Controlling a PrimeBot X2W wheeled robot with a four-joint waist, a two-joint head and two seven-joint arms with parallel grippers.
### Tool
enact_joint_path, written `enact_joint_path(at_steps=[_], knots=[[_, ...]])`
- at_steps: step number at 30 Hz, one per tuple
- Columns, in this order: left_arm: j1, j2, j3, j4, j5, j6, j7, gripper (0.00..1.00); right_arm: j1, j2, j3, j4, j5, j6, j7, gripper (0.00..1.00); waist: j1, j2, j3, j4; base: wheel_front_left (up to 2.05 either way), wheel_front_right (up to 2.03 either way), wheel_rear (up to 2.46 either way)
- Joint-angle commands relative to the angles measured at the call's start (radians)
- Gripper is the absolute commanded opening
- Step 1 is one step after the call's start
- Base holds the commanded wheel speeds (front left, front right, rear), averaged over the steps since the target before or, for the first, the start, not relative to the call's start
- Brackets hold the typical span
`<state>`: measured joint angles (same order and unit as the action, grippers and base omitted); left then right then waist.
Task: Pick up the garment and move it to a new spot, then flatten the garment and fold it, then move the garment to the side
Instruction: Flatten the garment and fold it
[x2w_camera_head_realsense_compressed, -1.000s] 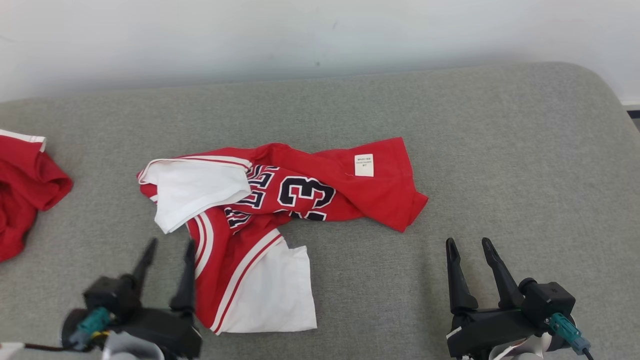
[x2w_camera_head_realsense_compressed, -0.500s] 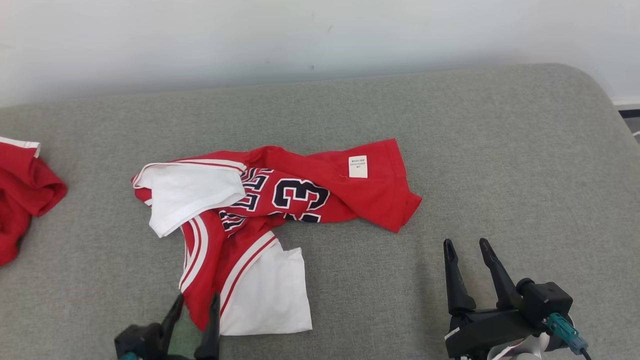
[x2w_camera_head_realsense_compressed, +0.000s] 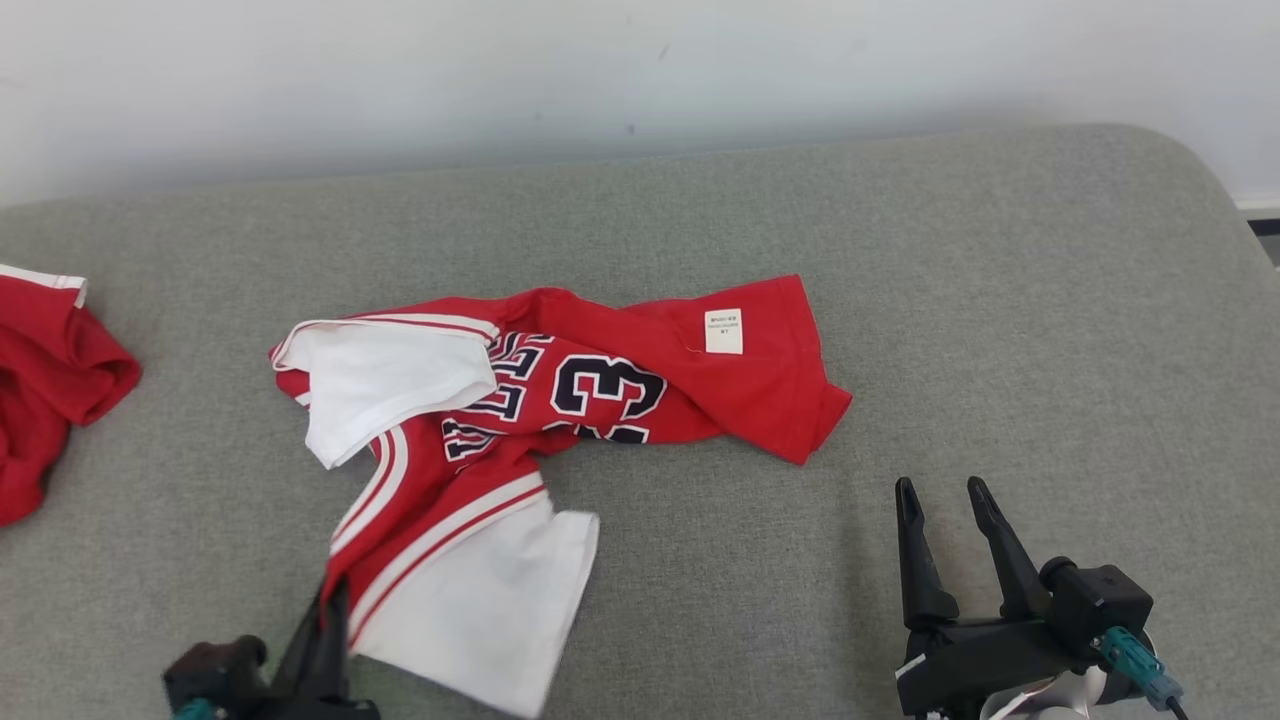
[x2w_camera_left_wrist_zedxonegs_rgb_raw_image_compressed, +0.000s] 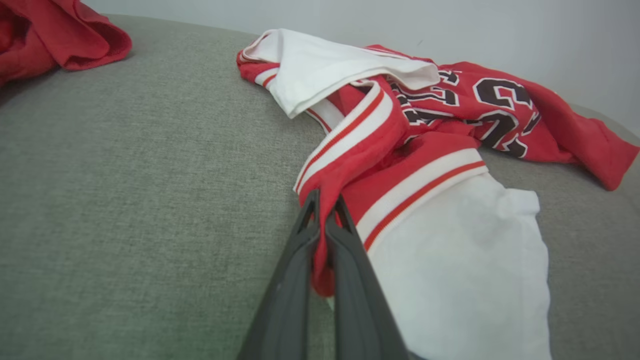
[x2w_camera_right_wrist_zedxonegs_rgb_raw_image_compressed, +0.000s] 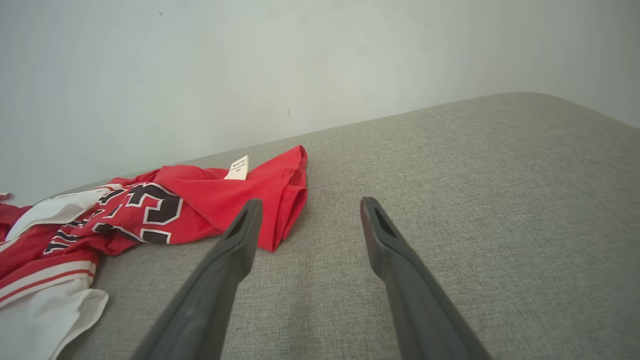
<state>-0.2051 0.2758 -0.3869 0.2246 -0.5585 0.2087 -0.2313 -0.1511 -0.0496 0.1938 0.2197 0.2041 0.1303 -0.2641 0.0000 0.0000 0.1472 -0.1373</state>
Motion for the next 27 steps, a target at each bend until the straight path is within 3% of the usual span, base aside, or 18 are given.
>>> enact_joint_path(at_steps=[1, 10, 16, 17, 18, 19, 27], knots=[[0.014, 0.020, 0.016, -0.014, -0.004, 0.008, -0.009, 0.00, 0.015, -0.001, 0.002, 0.002, -0.007, 0.001, -0.001, 1.00, 0.0000, 0.0000, -0.009, 0.011, 0.00, 0.00, 0.00], [0.095, 0.119, 0.062, -0.121, -0.012, 0.049, 0.061, 0.00, 0.016, -0.001, 0.017, 0.013, 0.001, 0.001, -0.001, 1.00, 0.0000, 0.0000, -0.036, 0.032, 0.00, 0.00, 0.00], [0.132, 0.131, 0.057, -0.123, -0.004, 0.066, 0.068, 0.00, 0.026, -0.001, 0.011, 0.014, -0.015, 0.001, 0.006, 1.00, 0.0000, 0.0000, -0.050, 0.026, 0.00, 0.00, 0.00], [0.133, 0.128, 0.052, -0.124, 0.000, 0.067, 0.068, 0.11, 0.026, -0.001, 0.008, 0.013, -0.017, 0.001, 0.007, 1.00, 0.0000, 0.0000, -0.053, 0.025, 0.00, 0.00, 0.00], [0.130, 0.122, 0.050, -0.126, 0.000, 0.070, 0.061, 0.72, 0.028, -0.001, 0.006, 0.011, -0.018, 0.001, 0.010, 1.00, 0.0000, 0.0000, -0.055, 0.026, 0.00, 0.00, 0.00], [0.127, 0.118, 0.050, -0.126, 0.000, 0.070, 0.054, 1.00, 0.034, -0.001, 0.003, 0.010, -0.020, 0.001, 0.012, 1.00, 0.0000, 0.0000, -0.058, 0.028, 0.00, 0.00, 0.00], [0.149, 0.060, 0.081, -0.172, 0.034, 0.079, -0.027, 1.00, 0.056, -0.001, -0.018, -0.003, -0.027, 0.001, 0.025, 1.00, 0.0000, 0.0000, -0.078, 0.057, 0.00, 0.00, 0.00]])
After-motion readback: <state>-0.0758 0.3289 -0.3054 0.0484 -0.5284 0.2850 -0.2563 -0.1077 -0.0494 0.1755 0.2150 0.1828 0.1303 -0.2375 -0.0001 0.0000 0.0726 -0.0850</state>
